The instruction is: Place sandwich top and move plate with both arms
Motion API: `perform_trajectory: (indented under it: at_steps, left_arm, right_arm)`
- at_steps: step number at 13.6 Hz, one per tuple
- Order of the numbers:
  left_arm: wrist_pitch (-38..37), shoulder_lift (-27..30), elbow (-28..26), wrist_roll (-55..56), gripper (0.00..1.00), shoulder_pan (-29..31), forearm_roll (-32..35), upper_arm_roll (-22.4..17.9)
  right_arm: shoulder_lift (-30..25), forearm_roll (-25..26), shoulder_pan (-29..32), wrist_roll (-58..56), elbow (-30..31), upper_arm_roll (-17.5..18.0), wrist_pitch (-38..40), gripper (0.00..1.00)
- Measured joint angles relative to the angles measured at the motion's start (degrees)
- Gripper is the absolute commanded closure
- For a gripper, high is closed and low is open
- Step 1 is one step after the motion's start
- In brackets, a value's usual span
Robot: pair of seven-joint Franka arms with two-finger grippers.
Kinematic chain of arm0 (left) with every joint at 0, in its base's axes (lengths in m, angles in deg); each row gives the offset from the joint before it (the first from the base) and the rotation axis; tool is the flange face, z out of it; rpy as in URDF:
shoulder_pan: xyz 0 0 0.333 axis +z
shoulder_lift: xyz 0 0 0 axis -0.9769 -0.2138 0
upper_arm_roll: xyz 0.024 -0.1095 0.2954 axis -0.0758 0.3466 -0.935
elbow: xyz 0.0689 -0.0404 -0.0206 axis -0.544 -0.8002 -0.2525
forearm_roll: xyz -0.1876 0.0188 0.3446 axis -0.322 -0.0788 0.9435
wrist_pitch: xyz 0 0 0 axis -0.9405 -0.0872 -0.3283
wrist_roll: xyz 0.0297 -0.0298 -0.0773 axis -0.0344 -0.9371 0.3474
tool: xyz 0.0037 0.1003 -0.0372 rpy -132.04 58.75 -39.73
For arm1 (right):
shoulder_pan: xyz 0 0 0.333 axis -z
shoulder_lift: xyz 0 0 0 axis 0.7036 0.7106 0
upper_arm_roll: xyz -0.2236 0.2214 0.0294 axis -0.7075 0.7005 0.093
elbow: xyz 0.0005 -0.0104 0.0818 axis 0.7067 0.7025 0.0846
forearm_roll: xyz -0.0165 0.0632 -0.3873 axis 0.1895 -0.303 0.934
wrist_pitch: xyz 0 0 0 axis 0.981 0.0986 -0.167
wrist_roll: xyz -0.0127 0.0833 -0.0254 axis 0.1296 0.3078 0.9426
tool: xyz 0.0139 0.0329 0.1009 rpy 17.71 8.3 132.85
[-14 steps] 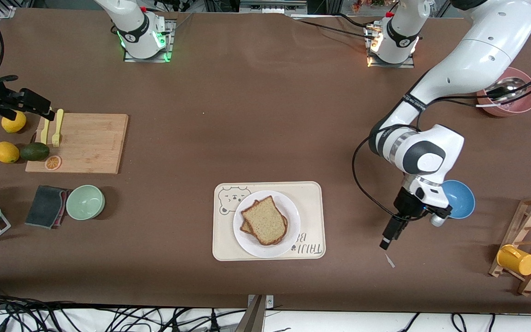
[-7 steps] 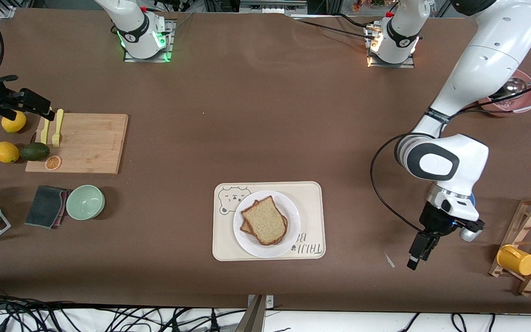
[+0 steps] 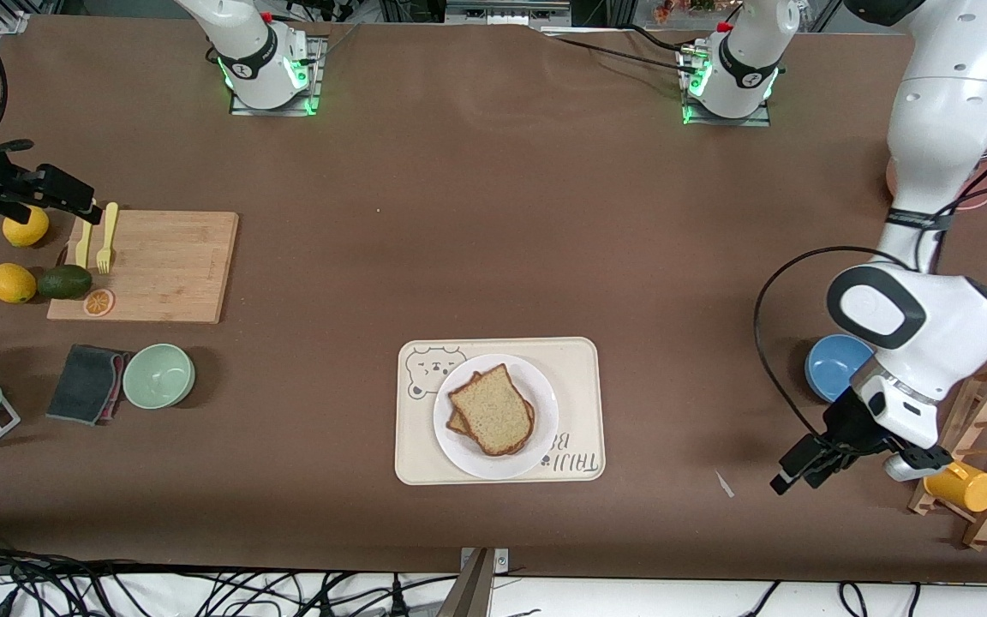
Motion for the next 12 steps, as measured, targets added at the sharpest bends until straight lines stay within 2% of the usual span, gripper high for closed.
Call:
perform_trajectory:
  at_steps: [3, 7, 12]
  left_arm:
    - [-12.8, 3.9, 0.0, 6.7, 0.00, -0.8, 12.7, -4.0]
    - [-26.0, 8.9, 0.0, 12.5, 0.00, -0.9, 24.6, -5.5]
    - [-43.2, 17.2, -0.1, 14.7, 0.00, -0.3, 31.5, -6.1]
  right_arm:
    - [0.0, 0.0, 0.0, 0.0, 0.0, 0.0, 0.0, 0.00]
    - [0.0, 0.0, 0.0, 0.0, 0.0, 0.0, 0.0, 0.00]
    - [0.0, 0.0, 0.0, 0.0, 0.0, 0.0, 0.0, 0.00]
